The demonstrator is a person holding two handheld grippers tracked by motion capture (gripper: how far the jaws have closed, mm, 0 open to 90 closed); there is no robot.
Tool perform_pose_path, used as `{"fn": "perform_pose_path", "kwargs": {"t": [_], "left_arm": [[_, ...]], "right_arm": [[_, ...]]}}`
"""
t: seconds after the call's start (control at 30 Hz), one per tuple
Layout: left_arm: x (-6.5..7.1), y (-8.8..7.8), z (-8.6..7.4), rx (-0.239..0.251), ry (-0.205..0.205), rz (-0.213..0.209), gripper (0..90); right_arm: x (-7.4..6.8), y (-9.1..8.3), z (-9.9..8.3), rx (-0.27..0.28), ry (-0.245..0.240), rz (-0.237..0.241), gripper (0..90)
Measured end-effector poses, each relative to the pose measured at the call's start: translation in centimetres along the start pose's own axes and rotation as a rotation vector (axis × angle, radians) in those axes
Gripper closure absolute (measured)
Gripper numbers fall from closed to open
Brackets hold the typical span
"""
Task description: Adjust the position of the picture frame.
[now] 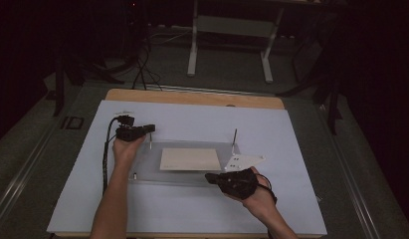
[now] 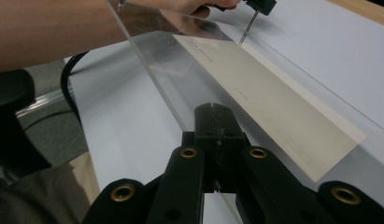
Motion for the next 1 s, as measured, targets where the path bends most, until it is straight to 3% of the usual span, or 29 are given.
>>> {"fn": "perform_pose_path", "kwargs": {"t": [0.2, 0.5, 1.0], "left_arm": [[0.0, 0.0, 0.0, 0.002, -0.002, 0.004, 84.6], [-0.1, 0.2, 0.1, 0.004, -0.013, 0.004, 84.7], [-0.2, 0.2, 0.0, 0.004, -0.021, -0.009, 84.5]], "right_arm": [[-1.0, -0.2, -0.4, 0.042, -0.003, 0.018, 90.0], [-2.0, 0.7, -1.7, 0.006, -0.020, 0.027, 90.0], [-1.3, 2.2, -2.5, -0.028, -0.011, -0.081, 90.0]]}}
Point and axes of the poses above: each handheld gripper's, and its own axes: y roughly forward along the jaws, z roughly out of its top, x roughly to its right, the point moved 4 cm from there along y, roughly forward along the jaws, and after that the axes turned 2 degrees about x, right-handed, at the moved point
